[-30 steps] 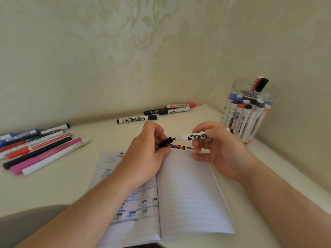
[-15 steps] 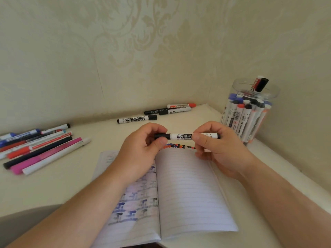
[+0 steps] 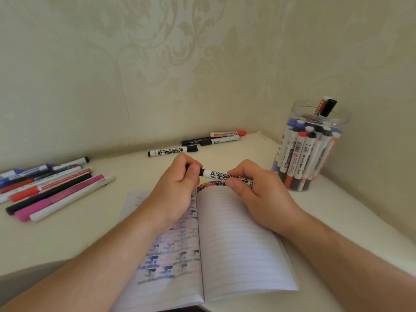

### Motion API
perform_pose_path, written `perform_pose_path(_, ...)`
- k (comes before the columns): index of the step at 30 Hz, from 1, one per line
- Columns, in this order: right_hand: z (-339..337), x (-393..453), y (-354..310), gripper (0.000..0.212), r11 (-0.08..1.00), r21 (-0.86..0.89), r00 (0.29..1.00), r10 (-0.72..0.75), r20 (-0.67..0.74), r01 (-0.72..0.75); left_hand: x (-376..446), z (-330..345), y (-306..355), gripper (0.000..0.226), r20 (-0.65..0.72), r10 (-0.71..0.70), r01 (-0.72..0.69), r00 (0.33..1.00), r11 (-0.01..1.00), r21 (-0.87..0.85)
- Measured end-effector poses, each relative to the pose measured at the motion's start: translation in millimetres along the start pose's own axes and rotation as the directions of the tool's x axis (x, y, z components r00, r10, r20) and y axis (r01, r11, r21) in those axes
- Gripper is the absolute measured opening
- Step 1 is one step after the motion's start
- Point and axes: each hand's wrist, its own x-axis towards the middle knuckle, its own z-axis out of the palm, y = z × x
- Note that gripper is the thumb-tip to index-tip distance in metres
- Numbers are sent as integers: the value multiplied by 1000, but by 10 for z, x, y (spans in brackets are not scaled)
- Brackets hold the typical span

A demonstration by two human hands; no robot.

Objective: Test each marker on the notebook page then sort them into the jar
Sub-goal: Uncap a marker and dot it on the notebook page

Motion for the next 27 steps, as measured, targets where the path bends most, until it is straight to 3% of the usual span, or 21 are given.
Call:
perform_pose_path(7, -167, -63, -80, 9, 994, -64, 996, 90, 7, -90, -10, -42, -8, 15, 109, -38, 5, 993, 957, 289)
perform_pose_path(9, -371, -91, -215, 9, 991, -105, 996, 84, 4, -83, -31, -11, 23, 7, 187, -50, -6, 981, 958, 285)
perform_pose_path(10, -503, -99, -312, 9, 993, -86, 996, 84, -23, -86, -43, 4, 47, 15, 209, -53, -7, 976, 962, 274)
perform_pose_path(13, -1053, -71, -621, 10, 995, 44, 954, 94, -284, -85, -57, 21, 89, 43, 215, -47, -6, 975, 972, 237)
perform_pose_path(15, -1509, -3, -730, 9, 996, -12, 873, 67, -484, -83, -67, 28, 100, 49, 196, -33, -11, 980, 975, 221)
perform_pose_path(17, -1890, 98, -762, 10, 979, -137, 824, 49, -565, -152, -94, 38, 118, 40, 200, -29, -18, 979, 973, 230)
perform_pose_path(21, -2202, 319, -689, 9, 832, -444, 891, 121, -438, -332, -145, 57, 185, 33, 224, -39, -25, 974, 961, 276)
perform_pose_path(24, -2164, 483, -657, 9, 720, -624, 950, 181, -254, -304, -145, 41, 197, 35, 216, -49, -20, 975, 952, 305)
perform_pose_path(27, -2091, 627, -596, 9, 649, -718, 968, 172, -184, -252, -137, 36, 189, 38, 216, -65, -10, 974, 943, 332)
